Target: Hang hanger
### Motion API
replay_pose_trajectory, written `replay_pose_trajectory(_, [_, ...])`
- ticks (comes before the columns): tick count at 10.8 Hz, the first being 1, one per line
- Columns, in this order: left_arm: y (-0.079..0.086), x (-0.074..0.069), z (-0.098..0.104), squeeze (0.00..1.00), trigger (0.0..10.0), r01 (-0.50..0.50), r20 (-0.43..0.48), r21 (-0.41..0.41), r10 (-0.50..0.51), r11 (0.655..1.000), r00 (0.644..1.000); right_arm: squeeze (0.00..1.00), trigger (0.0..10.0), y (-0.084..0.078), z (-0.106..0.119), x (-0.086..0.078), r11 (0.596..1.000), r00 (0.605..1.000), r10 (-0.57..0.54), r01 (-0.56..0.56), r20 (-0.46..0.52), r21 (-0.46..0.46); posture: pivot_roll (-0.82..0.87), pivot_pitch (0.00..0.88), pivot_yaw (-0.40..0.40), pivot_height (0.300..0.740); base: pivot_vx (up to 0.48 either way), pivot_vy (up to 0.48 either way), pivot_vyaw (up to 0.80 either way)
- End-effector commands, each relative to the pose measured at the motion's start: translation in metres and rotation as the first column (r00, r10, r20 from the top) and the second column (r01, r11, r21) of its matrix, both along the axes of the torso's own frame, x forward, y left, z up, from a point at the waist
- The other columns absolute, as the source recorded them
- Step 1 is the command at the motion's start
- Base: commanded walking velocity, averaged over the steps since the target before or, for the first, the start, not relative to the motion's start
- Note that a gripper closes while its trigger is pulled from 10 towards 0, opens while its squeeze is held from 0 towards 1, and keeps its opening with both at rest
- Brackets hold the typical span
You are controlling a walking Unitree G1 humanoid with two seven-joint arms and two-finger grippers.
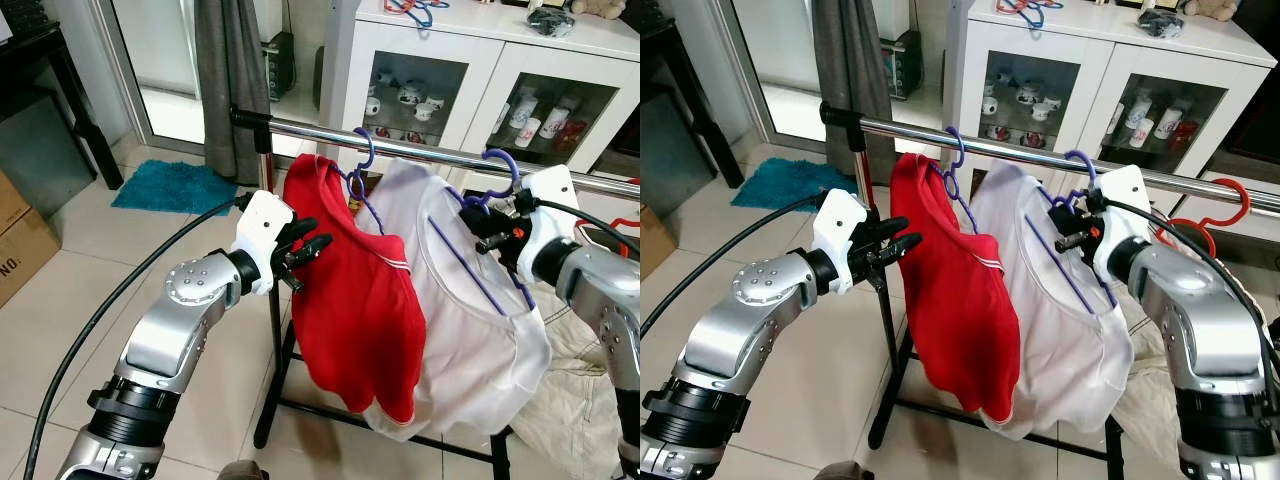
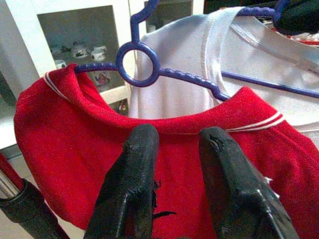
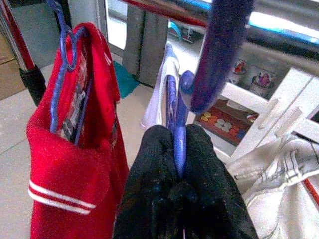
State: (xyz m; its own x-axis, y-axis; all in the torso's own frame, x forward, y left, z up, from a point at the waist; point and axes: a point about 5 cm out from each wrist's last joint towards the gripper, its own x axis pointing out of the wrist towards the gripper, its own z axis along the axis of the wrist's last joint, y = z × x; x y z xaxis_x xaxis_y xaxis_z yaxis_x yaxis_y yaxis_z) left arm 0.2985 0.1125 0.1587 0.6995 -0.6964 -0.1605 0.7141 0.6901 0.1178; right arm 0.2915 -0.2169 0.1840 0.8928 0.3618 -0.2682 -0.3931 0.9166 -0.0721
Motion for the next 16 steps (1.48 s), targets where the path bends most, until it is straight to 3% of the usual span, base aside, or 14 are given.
replay_pose_trajectory(1, [0.0,0.0,-0.001,0.0,10.0,-0.007,0.004,0.013,0.006,1.0,1.0,0.0,0.0,-0.005,0.007,-0.002,1.0,0.999,-0.028,0.028,0.034,-0.008,0.08,0.0,-0.059,0.74,-0.315,0.0,0.0])
replay_pose_trajectory(9, [-0.005,0.009,0.002,0.0,10.0,0.042,0.007,0.029,-0.042,0.999,0.999,0.0,0.0,-0.017,-0.006,-0.021,0.983,0.983,-0.182,0.182,0.026,0.013,0.04,0.0,0.008,0.74,-0.271,0.0,0.0])
replay_pose_trajectory(14, [-0.006,0.01,0.001,0.0,10.0,0.046,0.009,0.025,-0.047,0.999,0.999,0.0,0.0,-0.026,-0.014,-0.026,0.973,0.974,-0.225,0.226,0.01,-0.038,0.04,0.0,0.004,0.74,-0.251,0.0,0.0])
replay_pose_trajectory(16, [-0.009,0.011,-0.001,0.0,10.0,0.05,0.0,0.013,-0.05,0.999,0.999,0.0,0.0,-0.019,-0.014,-0.025,0.986,0.986,-0.165,0.166,0.018,-0.027,0.04,0.0,0.006,0.74,0.0,0.0,0.0])
